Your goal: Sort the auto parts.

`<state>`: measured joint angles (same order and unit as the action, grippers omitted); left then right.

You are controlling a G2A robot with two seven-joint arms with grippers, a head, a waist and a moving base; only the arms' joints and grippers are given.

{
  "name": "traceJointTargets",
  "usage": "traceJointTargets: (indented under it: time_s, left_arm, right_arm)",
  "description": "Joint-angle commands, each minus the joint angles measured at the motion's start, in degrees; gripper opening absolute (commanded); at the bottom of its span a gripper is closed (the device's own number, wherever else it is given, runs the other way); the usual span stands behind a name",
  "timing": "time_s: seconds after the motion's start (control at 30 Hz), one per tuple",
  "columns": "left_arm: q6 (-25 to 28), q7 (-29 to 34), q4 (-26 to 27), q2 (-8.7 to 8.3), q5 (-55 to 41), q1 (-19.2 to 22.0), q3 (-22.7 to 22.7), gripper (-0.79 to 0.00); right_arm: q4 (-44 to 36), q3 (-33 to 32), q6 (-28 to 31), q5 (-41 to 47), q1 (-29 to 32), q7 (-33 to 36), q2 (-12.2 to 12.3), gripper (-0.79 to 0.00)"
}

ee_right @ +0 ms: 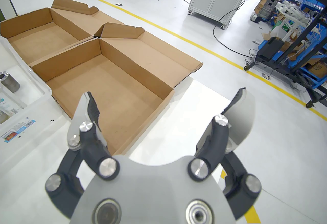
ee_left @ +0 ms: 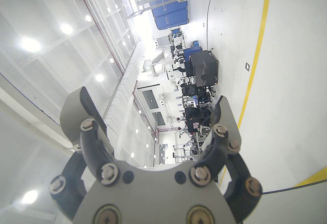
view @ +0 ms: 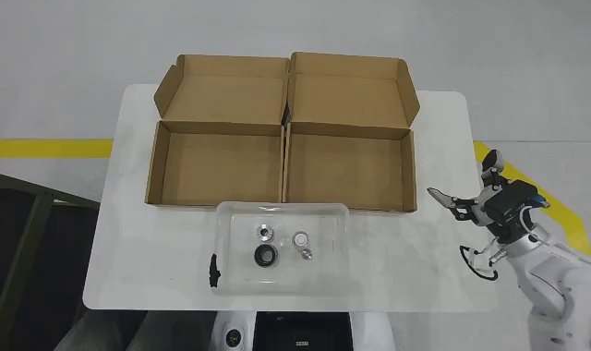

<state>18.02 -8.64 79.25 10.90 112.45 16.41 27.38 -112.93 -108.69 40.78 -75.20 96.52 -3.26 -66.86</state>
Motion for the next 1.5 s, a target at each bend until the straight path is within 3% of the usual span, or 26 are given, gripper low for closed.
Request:
traceJointTargets:
  time_s: [0.0,0.57,1.0,1.47]
  left_arm:
    - [0.00,0.00,0.00,0.00,0.00,0.00,0.00,-0.001]
    - [0.00,0.00,0.00,0.00,0.00,0.00,0.00,0.000]
    - [0.00,0.00,0.00,0.00,0.00,0.00,0.00,0.000]
    - [0.00,0.00,0.00,0.00,0.00,0.00,0.00,0.000]
  right_arm:
    - [0.00,0.00,0.00,0.00,0.00,0.00,0.00,0.000]
    - [0.20,1.74,-0.77,0.44,-0.37,1.56,0.01,0.000]
    - [3.86,12.75,6.12,7.02,-8.25,10.18,0.46,0.000]
    - [2.56,25.61,12.21,13.93,-15.84,22.13,0.86,0.000]
